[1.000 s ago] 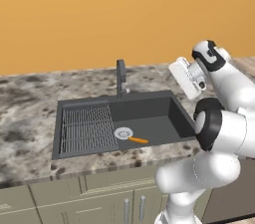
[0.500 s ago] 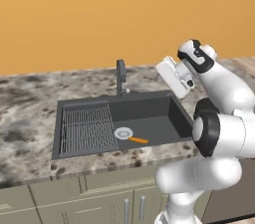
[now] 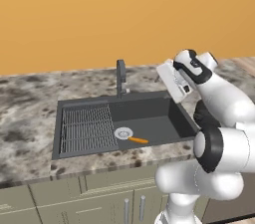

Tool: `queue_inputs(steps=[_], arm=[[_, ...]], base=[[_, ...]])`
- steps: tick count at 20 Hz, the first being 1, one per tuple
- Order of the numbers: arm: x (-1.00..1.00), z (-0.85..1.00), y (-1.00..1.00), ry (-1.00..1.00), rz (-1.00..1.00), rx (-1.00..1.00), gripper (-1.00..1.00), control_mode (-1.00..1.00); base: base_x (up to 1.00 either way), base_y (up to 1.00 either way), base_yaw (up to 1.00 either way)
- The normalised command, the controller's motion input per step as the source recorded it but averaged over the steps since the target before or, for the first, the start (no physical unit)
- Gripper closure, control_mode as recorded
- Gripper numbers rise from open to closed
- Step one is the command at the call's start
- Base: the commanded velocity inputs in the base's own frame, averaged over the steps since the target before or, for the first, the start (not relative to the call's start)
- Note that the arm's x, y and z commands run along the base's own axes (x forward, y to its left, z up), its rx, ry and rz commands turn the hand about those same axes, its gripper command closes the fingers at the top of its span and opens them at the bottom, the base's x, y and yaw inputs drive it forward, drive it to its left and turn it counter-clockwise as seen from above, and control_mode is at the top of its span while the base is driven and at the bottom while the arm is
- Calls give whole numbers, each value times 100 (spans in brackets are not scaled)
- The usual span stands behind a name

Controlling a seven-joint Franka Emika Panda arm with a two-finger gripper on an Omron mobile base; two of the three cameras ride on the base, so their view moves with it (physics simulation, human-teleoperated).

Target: Dump the carrot from the pot into the sink. Then turn on the water and wash the carrot. Then turn off the water and put the carrot back in the pot.

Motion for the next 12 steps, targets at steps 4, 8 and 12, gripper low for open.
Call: queue_inputs(steps=[4, 8, 12], arm=[[10, -3, 16, -2, -25, -6, -100, -100], [27, 0, 21, 0, -13, -6, -100, -100], [44, -2, 13, 0, -8, 0, -100, -100]], base=[[0, 0, 0], [0, 0, 0], [0, 0, 0]])
